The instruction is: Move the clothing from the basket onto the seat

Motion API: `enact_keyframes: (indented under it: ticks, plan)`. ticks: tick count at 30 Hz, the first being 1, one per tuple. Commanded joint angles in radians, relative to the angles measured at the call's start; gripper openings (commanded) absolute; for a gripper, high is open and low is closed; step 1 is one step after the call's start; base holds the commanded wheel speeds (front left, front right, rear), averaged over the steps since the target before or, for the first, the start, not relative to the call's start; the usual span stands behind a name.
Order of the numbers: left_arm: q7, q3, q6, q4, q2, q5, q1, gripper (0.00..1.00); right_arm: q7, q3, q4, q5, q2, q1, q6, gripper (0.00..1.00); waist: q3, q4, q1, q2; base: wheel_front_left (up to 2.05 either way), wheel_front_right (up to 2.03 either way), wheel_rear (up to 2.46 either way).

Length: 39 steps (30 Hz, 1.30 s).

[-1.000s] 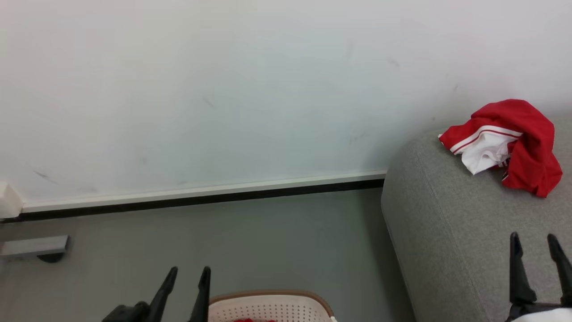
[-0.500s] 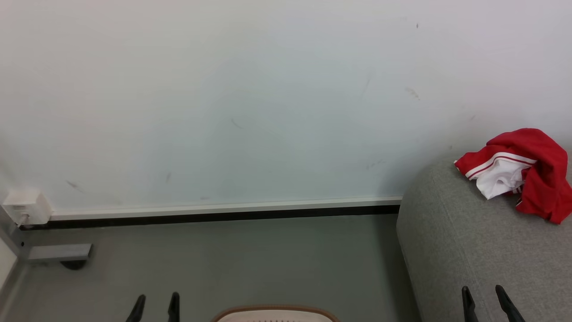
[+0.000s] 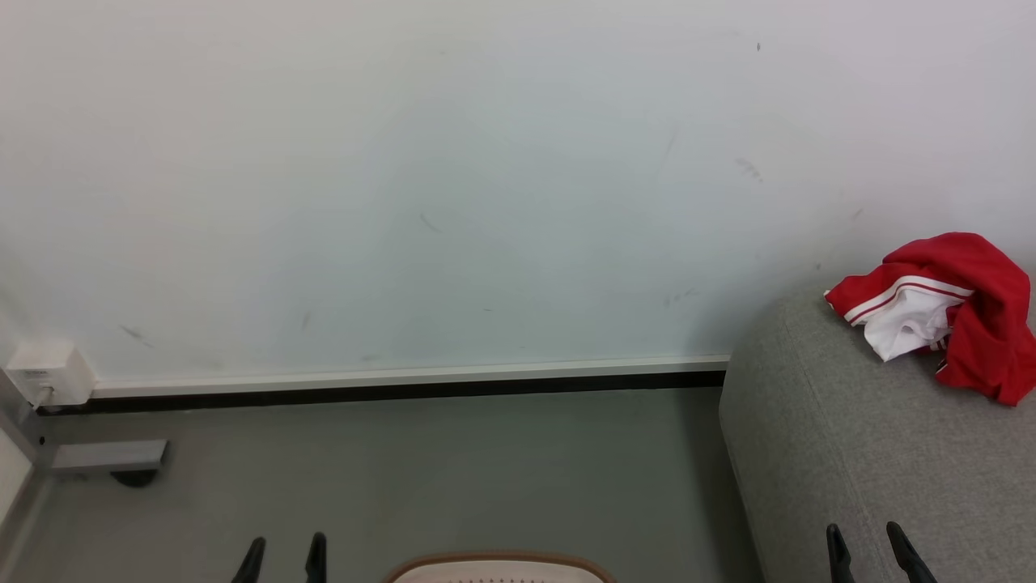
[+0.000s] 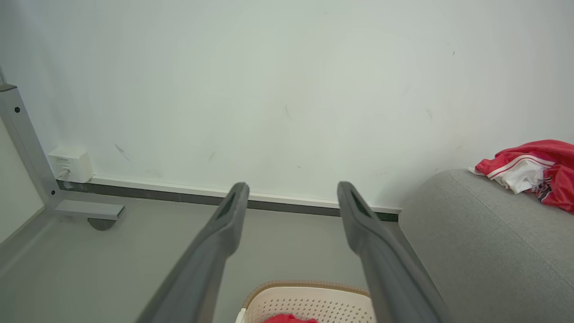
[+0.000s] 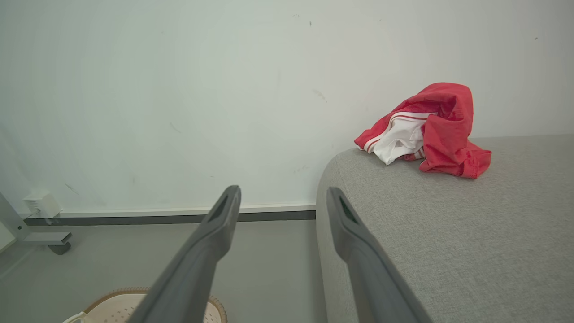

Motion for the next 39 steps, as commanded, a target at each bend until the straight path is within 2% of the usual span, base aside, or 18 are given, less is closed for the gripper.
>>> enact_keyframes:
  ticks: [1,27,35,39]
  plan:
    - [0.000,0.003,-0.004,0.002,-0.001,0.007,-0.001,1.00,-0.005,0.001,0.004,0.003,0.002,0.004,0.001,1.00,0.000,-0.001,0.0000,0.0000,0.00,0.00,0.00]
    - [-0.001,0.046,-0.043,0.004,-0.034,0.057,-0.014,1.00,-0.008,0.018,0.003,0.016,0.002,-0.007,0.001,1.00,-0.003,-0.012,0.0000,0.0000,0.00,0.00,0.00]
    - [-0.001,0.029,-0.052,0.024,-0.035,0.063,-0.039,1.00,-0.004,0.027,-0.011,0.013,0.001,-0.019,0.001,1.00,0.020,-0.034,0.0000,0.0000,0.00,0.00,0.00]
    - [0.036,-0.023,-0.062,0.069,-0.027,0.063,-0.078,1.00,0.000,0.021,-0.027,0.006,0.001,-0.030,0.001,1.00,0.050,-0.052,0.0000,0.0000,0.00,0.00,0.00]
